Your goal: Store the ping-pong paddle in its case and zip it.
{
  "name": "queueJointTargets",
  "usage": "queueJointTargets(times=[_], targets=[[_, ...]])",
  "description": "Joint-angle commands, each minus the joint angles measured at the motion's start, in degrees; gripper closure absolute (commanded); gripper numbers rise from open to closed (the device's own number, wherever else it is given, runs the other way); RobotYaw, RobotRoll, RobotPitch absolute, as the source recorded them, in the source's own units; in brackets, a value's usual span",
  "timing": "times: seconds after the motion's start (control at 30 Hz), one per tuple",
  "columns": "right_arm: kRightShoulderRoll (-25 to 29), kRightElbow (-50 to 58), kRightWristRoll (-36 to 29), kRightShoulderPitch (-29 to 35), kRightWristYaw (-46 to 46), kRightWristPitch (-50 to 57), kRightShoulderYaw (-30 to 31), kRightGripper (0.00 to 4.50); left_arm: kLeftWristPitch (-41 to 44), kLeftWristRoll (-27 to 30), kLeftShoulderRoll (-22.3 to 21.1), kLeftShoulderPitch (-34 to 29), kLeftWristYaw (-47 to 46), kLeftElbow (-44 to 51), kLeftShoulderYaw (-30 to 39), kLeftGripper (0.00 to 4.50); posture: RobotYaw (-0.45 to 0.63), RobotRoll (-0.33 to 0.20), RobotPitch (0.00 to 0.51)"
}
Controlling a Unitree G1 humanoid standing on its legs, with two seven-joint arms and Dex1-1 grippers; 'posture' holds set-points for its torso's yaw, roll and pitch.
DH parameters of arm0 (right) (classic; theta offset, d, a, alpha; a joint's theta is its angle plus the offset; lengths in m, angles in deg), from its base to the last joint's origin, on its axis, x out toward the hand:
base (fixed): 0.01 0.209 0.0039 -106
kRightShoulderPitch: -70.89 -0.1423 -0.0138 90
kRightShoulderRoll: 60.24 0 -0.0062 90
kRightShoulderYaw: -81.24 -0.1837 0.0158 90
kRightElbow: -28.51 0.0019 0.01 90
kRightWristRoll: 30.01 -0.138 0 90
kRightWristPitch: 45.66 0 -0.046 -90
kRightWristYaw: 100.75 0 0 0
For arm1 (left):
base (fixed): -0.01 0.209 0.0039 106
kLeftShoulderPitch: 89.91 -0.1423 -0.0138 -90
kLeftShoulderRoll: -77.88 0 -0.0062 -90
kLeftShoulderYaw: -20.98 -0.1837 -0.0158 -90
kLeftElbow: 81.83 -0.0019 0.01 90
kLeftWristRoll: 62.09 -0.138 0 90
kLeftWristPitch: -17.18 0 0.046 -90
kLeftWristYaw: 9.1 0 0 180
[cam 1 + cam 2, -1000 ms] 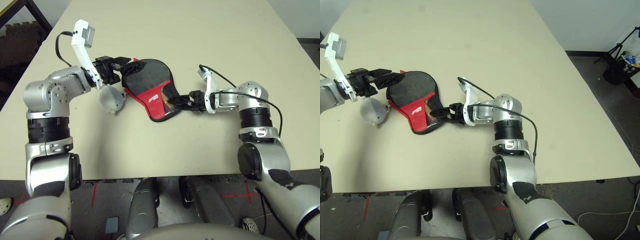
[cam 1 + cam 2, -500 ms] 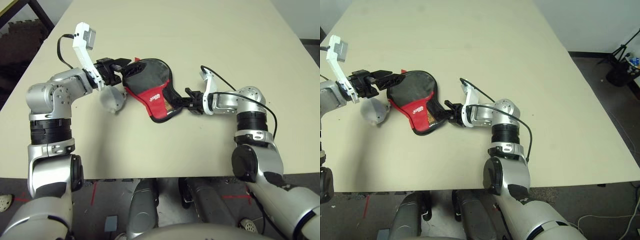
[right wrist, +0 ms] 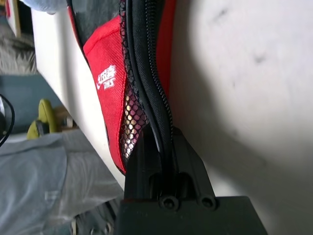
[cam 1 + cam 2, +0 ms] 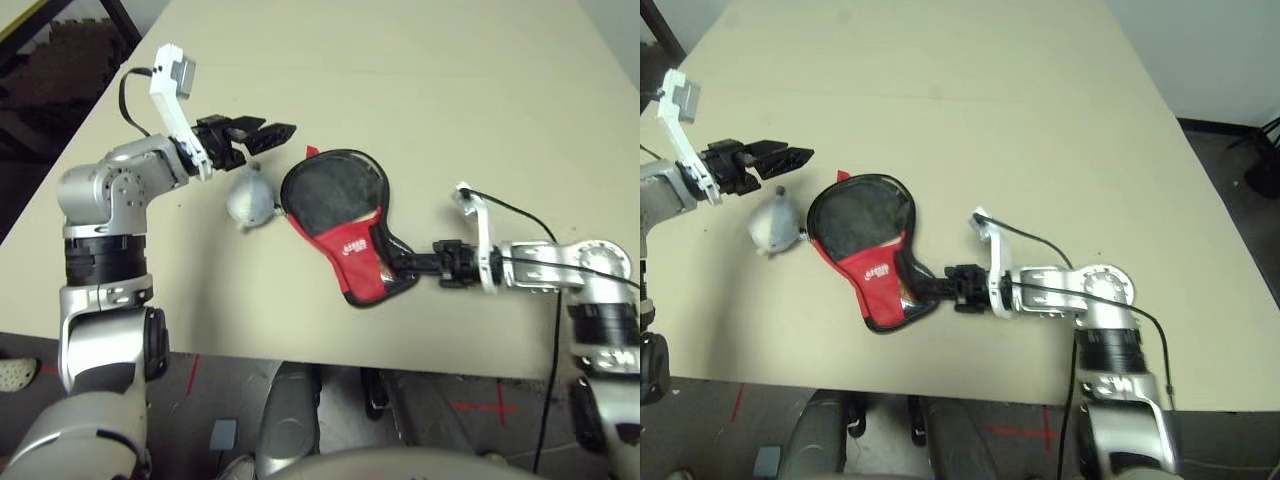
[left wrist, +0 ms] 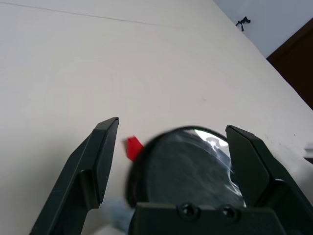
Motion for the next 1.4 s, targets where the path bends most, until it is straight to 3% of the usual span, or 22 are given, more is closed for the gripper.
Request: queueJointTargets(times=[0.03,0.43,0.7,0.73,0.9,1.0,1.07,1.13,1.17,1.23,1.4], targets=[[0.67,4.95,-0.68,4.32,-3.74,-4.43,1.41,4.5,-0.99,-0.85,0.45,0.88,0.94,-1.75,-1.41,0.0,-0.13,0.0,0.241],[3.69,19.89,-0.68,18.45,-5.35,-16.11,2.77,4.5,-2.11,-1.73,0.8,2.62,2.23,-4.18,-2.57,0.0,-0.15,0.0,0.242],[6.57,17.82,-0.68,15.68,-4.16,-15.6,3.67,4.5,-1.93,-1.81,0.92,3.04,2.48,-4.42,-3.01,0.0,-0.15,0.0,0.242],[8.51,17.24,-0.68,14.77,-3.15,-14.45,3.71,3.76,-1.77,-1.75,0.74,3.03,2.54,-4.28,-3.0,0.0,-0.15,0.0,0.242],[21.51,13.79,-0.68,8.31,10.01,-7.17,3.13,2.23,-0.31,-1.35,-1.18,2.32,4.12,-2.8,-3.59,0.0,-0.14,0.0,0.237],[30.78,10.47,-0.68,-0.83,23.66,-0.55,3.12,1.34,0.42,-1.02,-2.69,2.03,5.57,-2.13,-3.84,0.0,-0.14,0.0,0.233],[32.83,7.51,-0.68,-6.51,25.75,0.57,3.85,0.69,0.18,-1.25,-2.95,2.1,5.82,-2.43,-3.92,0.0,-0.14,0.0,0.229],[31.32,3.91,-0.68,-11.96,21.14,-1.64,5.15,0.07,-0.18,-1.64,-3.2,2.08,6.27,-2.7,-4.2,0.0,-0.15,0.0,0.224],[29.81,2.75,1.18,-14.63,19.06,-2.5,5.67,0.03,-0.41,-1.91,-3.39,2.11,6.55,-2.91,-4.43,0.0,-0.15,0.0,0.22],[25.3,2.58,11.83,-19.94,18.63,-2.79,7.13,0.03,-0.64,-2.56,-4.29,2.15,7.49,-3.36,-5.3,0.0,-0.15,0.0,0.213],[15.94,8.14,44.41,-28.1,32.54,-10.14,19.11,0.03,-1.58,-6.34,-8.93,2.39,11.53,-4.11,-10.0,0.0,-0.14,0.0,0.201]])
